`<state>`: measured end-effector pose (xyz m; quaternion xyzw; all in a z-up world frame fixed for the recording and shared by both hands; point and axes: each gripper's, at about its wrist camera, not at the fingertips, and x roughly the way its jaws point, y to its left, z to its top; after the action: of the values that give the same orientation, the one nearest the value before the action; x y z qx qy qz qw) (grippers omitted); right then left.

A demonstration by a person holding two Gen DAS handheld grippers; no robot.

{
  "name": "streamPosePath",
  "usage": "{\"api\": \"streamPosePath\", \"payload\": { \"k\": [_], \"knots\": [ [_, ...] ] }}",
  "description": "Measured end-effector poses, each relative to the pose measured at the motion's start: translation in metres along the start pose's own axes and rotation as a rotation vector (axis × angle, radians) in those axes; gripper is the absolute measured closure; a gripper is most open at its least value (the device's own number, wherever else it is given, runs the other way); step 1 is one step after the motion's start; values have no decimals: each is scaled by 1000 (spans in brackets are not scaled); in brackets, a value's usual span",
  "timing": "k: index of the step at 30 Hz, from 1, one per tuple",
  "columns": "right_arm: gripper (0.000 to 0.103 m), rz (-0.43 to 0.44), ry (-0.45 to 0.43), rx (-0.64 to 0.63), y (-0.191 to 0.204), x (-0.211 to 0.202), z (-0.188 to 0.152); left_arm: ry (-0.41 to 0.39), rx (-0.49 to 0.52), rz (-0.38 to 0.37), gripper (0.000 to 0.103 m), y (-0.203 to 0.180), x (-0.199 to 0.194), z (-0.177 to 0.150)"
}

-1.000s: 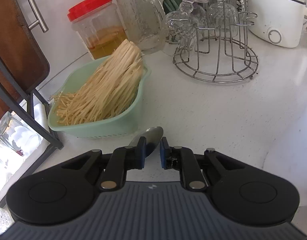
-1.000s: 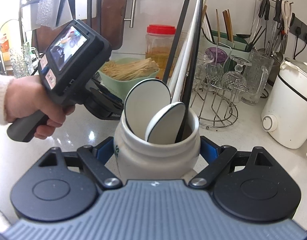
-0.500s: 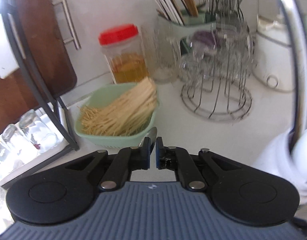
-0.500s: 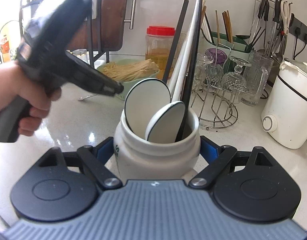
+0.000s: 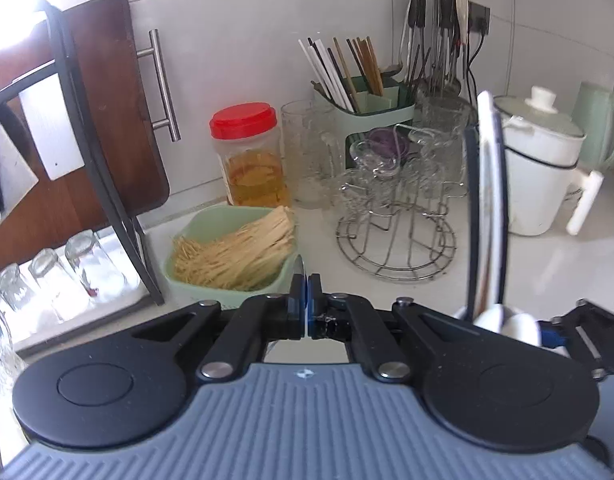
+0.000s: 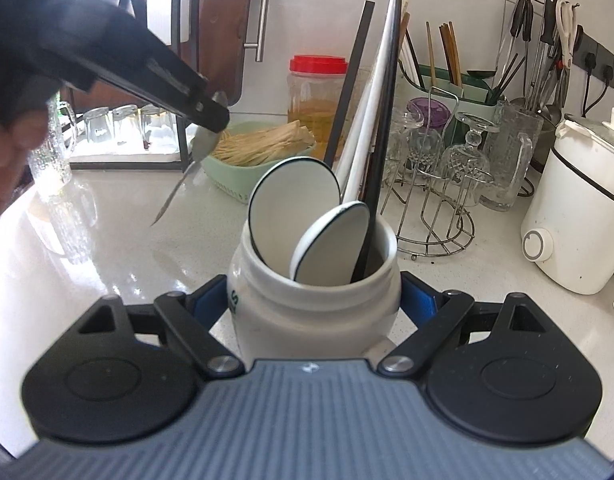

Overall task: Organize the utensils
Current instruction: 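Lift the metal spoon with the left gripper and carry it above the jar, then lower the metal spoon handle-first into the jar and open the left gripper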

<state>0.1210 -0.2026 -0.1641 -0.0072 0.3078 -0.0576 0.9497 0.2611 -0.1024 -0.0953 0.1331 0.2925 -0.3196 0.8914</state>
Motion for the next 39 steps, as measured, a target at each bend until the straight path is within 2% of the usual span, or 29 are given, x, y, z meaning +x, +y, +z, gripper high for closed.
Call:
{"api": "streamPosePath", "payload": {
  "k": [11, 16, 25, 31, 39],
  "knots": [
    [12, 7, 9, -10, 0, 1, 1, -22, -86, -45, 102, 6, -37, 10],
    [12, 15, 8, -10, -2, 2, 1, -31, -162, -57, 102, 8, -53, 15],
    [12, 23, -6, -18, -1, 1, -1, -43, -185, -57, 102, -1, -63, 16],
    [12, 24, -12, -15, -1, 0, -2, -72, -198, -101, 102, -3, -72, 32],
    [12, 24, -27, -5, -2, -1, -4, -146, -225, -200, 102, -13, -90, 72]
  ]
}}
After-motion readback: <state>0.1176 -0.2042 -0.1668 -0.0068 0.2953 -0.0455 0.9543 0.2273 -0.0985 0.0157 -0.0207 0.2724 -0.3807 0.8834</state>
